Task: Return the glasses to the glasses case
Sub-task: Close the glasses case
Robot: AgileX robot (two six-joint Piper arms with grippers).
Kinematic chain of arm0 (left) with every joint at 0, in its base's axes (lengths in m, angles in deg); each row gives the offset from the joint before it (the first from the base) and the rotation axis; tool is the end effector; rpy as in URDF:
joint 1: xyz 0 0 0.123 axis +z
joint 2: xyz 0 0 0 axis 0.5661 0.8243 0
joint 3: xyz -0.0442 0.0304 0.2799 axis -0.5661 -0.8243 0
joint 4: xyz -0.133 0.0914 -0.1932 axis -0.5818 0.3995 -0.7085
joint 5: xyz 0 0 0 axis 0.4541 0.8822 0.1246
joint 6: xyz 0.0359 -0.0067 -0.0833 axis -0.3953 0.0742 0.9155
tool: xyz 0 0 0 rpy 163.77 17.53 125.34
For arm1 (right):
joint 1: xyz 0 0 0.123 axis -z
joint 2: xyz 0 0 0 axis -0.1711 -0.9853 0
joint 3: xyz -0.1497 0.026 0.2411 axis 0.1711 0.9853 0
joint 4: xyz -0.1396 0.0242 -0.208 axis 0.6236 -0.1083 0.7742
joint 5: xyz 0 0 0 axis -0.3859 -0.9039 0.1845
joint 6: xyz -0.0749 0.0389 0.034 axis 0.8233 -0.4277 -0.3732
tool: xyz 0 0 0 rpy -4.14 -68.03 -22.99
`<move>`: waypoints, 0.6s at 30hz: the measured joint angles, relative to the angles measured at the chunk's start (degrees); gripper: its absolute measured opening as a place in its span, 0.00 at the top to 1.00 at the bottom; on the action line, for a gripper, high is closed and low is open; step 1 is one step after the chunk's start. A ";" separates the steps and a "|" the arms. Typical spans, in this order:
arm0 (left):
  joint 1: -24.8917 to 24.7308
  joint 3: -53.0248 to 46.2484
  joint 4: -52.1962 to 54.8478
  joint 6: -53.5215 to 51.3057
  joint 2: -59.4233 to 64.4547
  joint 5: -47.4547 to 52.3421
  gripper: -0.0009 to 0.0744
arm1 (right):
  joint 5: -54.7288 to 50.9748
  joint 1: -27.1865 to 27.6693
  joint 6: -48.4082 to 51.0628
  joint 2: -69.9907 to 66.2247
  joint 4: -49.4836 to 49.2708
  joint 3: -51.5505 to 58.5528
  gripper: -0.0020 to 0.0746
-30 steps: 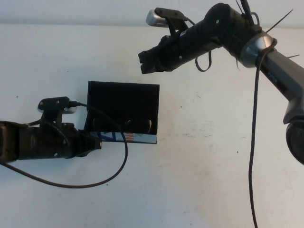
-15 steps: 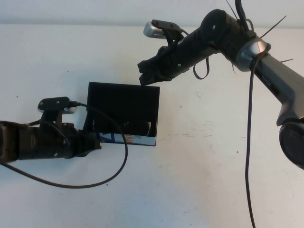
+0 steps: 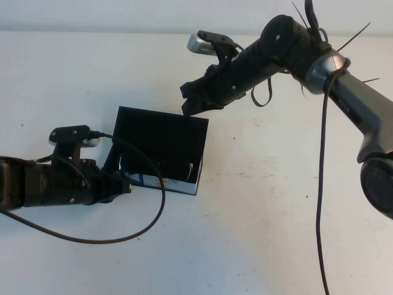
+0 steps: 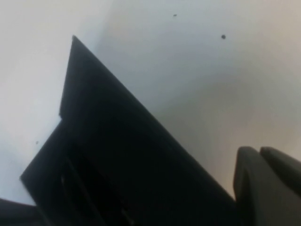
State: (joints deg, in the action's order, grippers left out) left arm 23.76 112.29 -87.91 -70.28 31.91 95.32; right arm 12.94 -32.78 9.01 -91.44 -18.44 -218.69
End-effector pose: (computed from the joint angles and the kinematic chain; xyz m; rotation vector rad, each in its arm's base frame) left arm 0.3039 -0.1008 0.1358 0.3308 2.4152 -0.7208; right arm 0.4770 0.2519 0.2153 -0.7099 2.4898 0.8368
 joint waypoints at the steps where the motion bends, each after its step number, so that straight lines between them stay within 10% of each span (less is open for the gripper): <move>1: 0.00 0.00 0.00 0.00 0.00 0.00 0.99 | -0.28 0.10 0.00 -0.09 -0.42 -0.04 0.98; 18: 0.00 0.00 0.00 0.00 0.09 0.00 0.99 | -5.93 0.08 -0.99 -0.13 3.74 -9.28 0.98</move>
State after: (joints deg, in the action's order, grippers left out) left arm 23.76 112.29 -87.91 -70.28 32.00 95.32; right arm 7.00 -32.70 8.02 -91.56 -14.70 -227.97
